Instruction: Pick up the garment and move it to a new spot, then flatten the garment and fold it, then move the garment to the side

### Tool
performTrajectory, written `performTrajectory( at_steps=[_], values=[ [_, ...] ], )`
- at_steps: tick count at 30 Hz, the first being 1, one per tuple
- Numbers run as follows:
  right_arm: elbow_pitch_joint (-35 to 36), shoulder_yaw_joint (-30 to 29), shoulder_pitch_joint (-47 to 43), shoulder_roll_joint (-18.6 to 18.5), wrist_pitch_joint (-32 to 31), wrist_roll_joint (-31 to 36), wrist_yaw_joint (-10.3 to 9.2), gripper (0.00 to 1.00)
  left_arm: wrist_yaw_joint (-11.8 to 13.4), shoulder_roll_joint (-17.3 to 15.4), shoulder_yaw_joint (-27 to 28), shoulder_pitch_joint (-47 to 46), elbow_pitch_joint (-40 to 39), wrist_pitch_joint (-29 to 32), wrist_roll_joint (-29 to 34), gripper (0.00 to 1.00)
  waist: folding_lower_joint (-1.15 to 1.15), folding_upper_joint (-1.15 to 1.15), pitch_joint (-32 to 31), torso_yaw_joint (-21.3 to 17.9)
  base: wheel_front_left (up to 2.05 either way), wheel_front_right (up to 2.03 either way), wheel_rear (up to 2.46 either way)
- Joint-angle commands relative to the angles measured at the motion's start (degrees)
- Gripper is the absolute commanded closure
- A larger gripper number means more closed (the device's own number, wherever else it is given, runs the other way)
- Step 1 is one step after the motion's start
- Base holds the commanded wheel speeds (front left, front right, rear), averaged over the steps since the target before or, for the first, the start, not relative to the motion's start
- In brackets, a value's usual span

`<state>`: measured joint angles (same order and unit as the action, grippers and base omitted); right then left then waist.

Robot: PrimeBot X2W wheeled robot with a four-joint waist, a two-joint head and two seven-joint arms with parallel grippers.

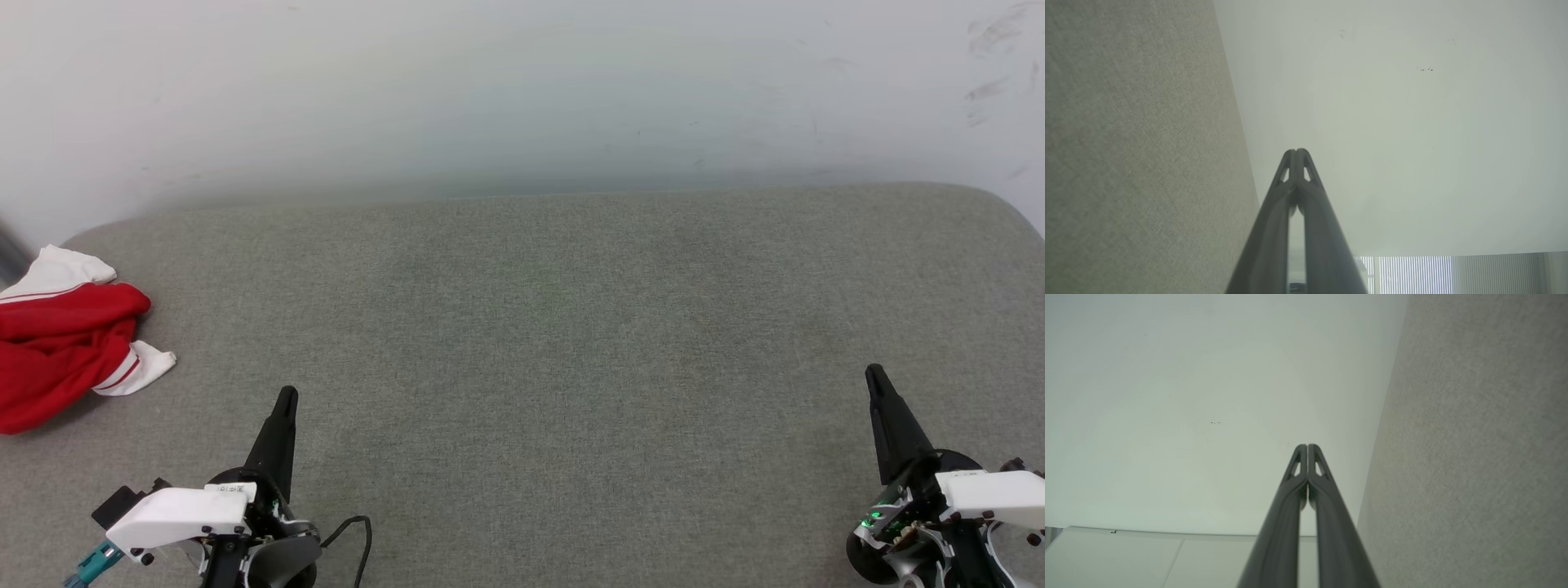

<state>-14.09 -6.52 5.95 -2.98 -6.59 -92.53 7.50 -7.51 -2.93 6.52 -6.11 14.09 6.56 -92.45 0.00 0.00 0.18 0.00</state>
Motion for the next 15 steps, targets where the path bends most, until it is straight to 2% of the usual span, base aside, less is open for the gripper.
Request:
performTrajectory(
  at_steps=[1,15],
  values=[
    [0.0,0.0,0.7,0.2,-0.1,0.3,-0.02,1.0,-0.1,0.0,0.1,-0.4,0.0,0.1,0.1,1.0,0.0,0.0,0.0,0.0,0.0,0.0,0.0],
    [0.0,0.0,0.7,0.2,-0.1,0.3,-0.02,1.0,-0.1,0.0,0.1,-0.4,0.0,0.1,0.1,1.0,0.0,0.0,0.0,0.0,0.0,0.0,0.0]
  ],
)
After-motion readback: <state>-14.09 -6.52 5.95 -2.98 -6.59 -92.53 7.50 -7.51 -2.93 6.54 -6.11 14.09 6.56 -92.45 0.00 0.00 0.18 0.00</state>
